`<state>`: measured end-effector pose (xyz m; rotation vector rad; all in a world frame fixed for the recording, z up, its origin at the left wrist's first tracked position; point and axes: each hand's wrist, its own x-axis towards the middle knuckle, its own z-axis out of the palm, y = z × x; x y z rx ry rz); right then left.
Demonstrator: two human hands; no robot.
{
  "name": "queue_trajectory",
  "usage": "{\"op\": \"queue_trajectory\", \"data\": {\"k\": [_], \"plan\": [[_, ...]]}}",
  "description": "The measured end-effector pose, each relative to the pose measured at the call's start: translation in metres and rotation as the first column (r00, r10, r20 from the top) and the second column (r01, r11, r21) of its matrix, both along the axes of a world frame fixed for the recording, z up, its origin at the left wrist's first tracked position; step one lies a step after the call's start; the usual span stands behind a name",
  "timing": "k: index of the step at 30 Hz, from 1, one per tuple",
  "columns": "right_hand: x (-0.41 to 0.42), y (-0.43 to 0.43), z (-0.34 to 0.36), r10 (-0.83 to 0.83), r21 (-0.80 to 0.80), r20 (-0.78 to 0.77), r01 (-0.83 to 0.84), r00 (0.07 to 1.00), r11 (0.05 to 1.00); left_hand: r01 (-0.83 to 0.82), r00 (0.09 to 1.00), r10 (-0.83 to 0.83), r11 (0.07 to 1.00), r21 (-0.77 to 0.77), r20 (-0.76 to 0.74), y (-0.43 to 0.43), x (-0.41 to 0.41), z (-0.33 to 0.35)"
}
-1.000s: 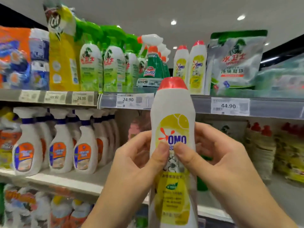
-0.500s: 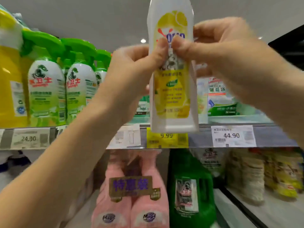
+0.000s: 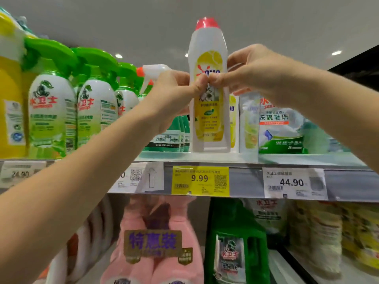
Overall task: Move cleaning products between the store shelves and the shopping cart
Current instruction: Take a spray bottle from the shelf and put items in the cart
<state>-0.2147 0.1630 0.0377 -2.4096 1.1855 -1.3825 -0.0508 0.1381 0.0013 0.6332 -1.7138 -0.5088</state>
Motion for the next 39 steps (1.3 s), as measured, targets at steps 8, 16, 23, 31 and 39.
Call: {"op": "queue_trajectory", "data": {"k": [8, 16, 23, 31, 39], "plan": [[0.002, -0.019, 0.003, -0.075, 0.137, -0.124, 0.091, 0.99, 0.986, -0.087, 0.991, 0.078, 0.993, 0.078, 0.111, -0.014, 0.0, -0.008], [-0.005, -0.045, 0.016, -0.085, 0.245, -0.215, 0.138, 0.973, 0.96, -0.322, 0.858, 0.265, 0.945, 0.058, 0.44, -0.022, -0.006, 0.009], [-0.008, -0.084, 0.016, -0.126, 0.271, -0.23, 0.188, 0.965, 0.944, -0.531, 0.577, 0.599, 0.792, -0.301, 0.555, -0.058, -0.022, -0.006], [-0.005, -0.111, 0.017, -0.071, 0.321, -0.222, 0.142, 0.972, 0.936, -0.616, 0.366, 0.716, 0.665, -0.422, 0.594, -0.073, -0.033, 0.0], [-0.002, -0.127, 0.012, -0.082, 0.278, -0.162, 0.125, 0.983, 0.952, -0.505, 0.334, 0.717, 0.685, -0.526, 0.612, -0.077, -0.031, -0.011]]}}
